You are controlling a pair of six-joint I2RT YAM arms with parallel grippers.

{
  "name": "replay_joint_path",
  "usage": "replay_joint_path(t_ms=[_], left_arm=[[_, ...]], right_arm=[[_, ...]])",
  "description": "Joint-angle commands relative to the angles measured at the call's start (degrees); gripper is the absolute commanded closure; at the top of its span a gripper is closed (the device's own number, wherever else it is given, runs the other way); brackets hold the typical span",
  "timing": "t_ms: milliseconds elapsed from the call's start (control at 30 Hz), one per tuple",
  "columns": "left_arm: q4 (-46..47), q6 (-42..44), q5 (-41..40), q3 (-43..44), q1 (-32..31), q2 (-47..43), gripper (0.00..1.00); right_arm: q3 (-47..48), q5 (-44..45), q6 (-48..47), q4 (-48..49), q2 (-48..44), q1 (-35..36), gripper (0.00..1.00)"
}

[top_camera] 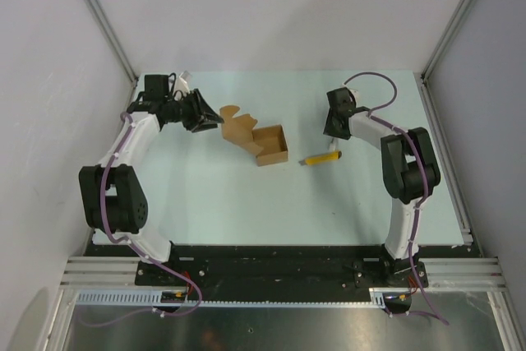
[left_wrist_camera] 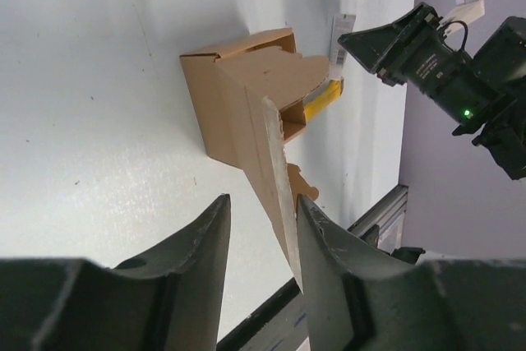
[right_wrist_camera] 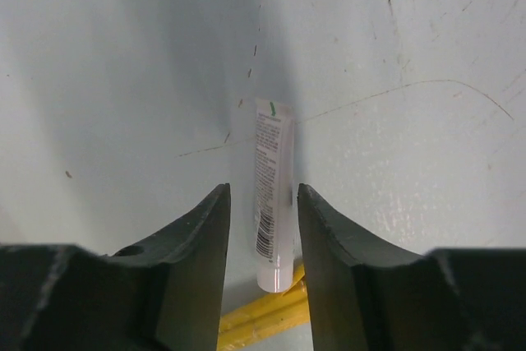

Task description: Unpack the express box

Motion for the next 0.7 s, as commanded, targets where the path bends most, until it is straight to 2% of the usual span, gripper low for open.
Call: replay_joint_path(t_ms=[0, 33, 200, 267, 300, 333, 367, 433, 667], left_arm=[[0.26, -0.28, -0.1, 3.38, 0.05, -1.67, 0.56], [0.26, -0.2, 0.08, 3.56, 0.05, -1.84, 0.54], [0.35, -0.46, -0.71, 5.32, 0.05, -4.47, 0.28], [0.26, -0.29, -2.2, 5.32, 0.05, -6.76, 0.18], [0.26, -0.2, -2.64, 5.14, 0.05, -7.46, 0.16], [0.26, -0.2, -2.91, 4.79, 0.05, -9.3, 0.1], [0.26, -0.11, -3.43, 3.92, 1.62, -10.18, 0.01], [0.18, -0.2, -3.88, 2.51, 2.33, -12.64, 0.0], [0.0, 0.33, -7.56, -7.68, 3.31, -27.39, 0.0]], right_arm=[[0.56, 2.59, 0.04, 2.74, 1.01, -0.09, 0.56], [0.56, 2.59, 0.12, 2.66, 0.4, -0.09, 0.53], [0.56, 3.55, 0.56, 1.52, -4.08, -0.09, 0.41], [0.56, 4.69, 1.09, 0.64, -6.97, -0.09, 0.31], [0.56, 4.79, 1.61, -0.59, -7.95, -0.01, 0.27], [0.56, 5.14, 1.97, -1.55, -9.09, -0.09, 0.13], [0.56, 5.4, 2.23, -2.61, -11.1, -0.01, 0.09], [0.48, 6.1, 3.02, -6.04, -13.31, 0.26, 0.01], [-0.05, 12.33, 3.72, -16.31, -23.59, 4.38, 0.0]])
